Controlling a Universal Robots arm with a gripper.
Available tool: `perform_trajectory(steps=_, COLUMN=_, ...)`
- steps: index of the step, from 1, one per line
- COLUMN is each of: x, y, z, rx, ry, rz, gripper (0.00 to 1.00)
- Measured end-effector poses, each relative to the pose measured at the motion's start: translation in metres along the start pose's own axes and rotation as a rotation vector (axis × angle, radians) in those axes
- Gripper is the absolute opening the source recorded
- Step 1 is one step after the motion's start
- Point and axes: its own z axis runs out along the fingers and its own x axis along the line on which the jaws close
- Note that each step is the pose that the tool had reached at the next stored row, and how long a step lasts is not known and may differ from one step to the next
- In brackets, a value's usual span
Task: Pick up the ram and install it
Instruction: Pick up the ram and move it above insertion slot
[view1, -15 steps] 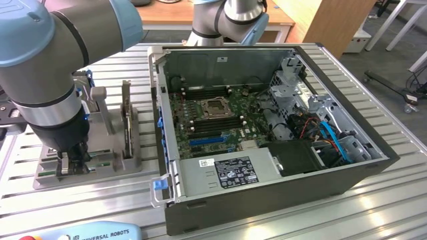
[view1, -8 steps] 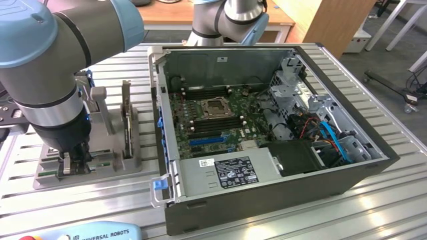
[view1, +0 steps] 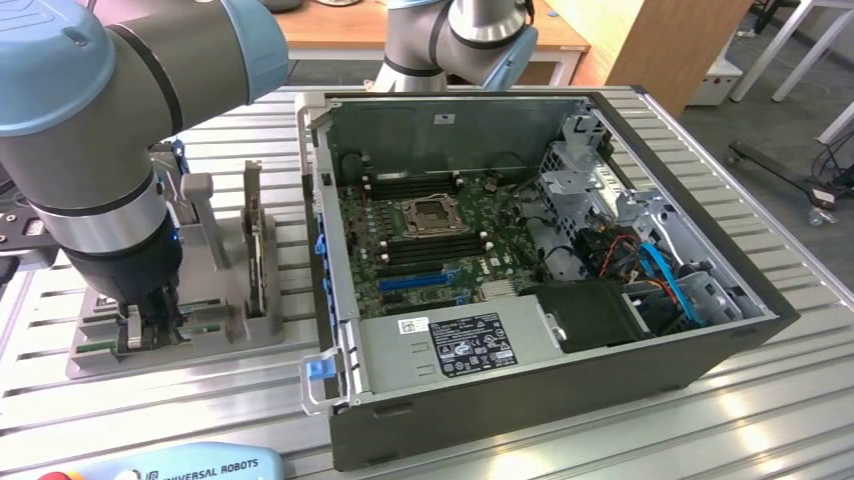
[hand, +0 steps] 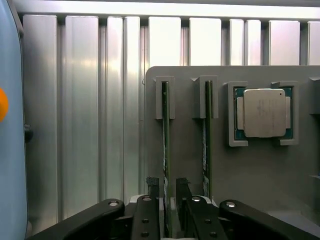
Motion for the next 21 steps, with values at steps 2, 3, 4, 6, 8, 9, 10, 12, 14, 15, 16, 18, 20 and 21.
perform_trajectory(steps=2, x=0.0, y=0.0, z=0.0, rx=0.0, ry=0.0, rz=0.0, gripper=0.27)
perform_trajectory(steps=3, x=0.0, y=0.0, z=0.0, rx=0.0, ry=0.0, rz=0.0, gripper=0.27)
perform_trajectory(steps=4, x=0.0, y=0.0, z=0.0, rx=0.0, ry=0.0, rz=0.0, gripper=0.27)
perform_trajectory(steps=6, x=0.0, y=-0.0001, z=0.0008, rx=0.0003, ry=-0.0002, rz=0.0, gripper=0.27)
perform_trajectory(steps=8, x=0.0, y=-0.0001, z=0.0009, rx=0.0, ry=0.0002, rz=0.0, gripper=0.27)
perform_trajectory(steps=9, x=0.0, y=0.0, z=0.0009, rx=-0.0001, ry=0.0003, rz=0.0, gripper=0.27)
perform_trajectory(steps=10, x=-0.0003, y=-0.0001, z=0.0011, rx=0.0, ry=0.0002, rz=0.0, gripper=0.27)
perform_trajectory(steps=12, x=-0.002, y=-0.0001, z=0.0014, rx=0.0001, ry=0.0002, rz=0.0, gripper=0.27)
perform_trajectory(steps=14, x=-0.0027, y=0.0, z=0.0015, rx=0.0001, ry=0.0002, rz=0.0, gripper=0.27)
perform_trajectory(steps=15, x=-0.0027, y=-0.0001, z=0.0015, rx=0.0001, ry=0.0002, rz=0.0, gripper=0.27)
perform_trajectory(steps=16, x=-0.0027, y=0.0, z=0.0015, rx=0.0, ry=0.0002, rz=0.0, gripper=0.27)
perform_trajectory(steps=18, x=-0.0026, y=0.0, z=0.0015, rx=0.0, ry=0.001, rz=0.0, gripper=0.27)
perform_trajectory(steps=20, x=-0.0023, y=0.0, z=0.0016, rx=0.0001, ry=0.0025, rz=0.0, gripper=0.27)
perform_trajectory(steps=21, x=-0.002, y=0.0, z=0.0015, rx=0.0001, ry=0.0032, rz=0.0, gripper=0.27)
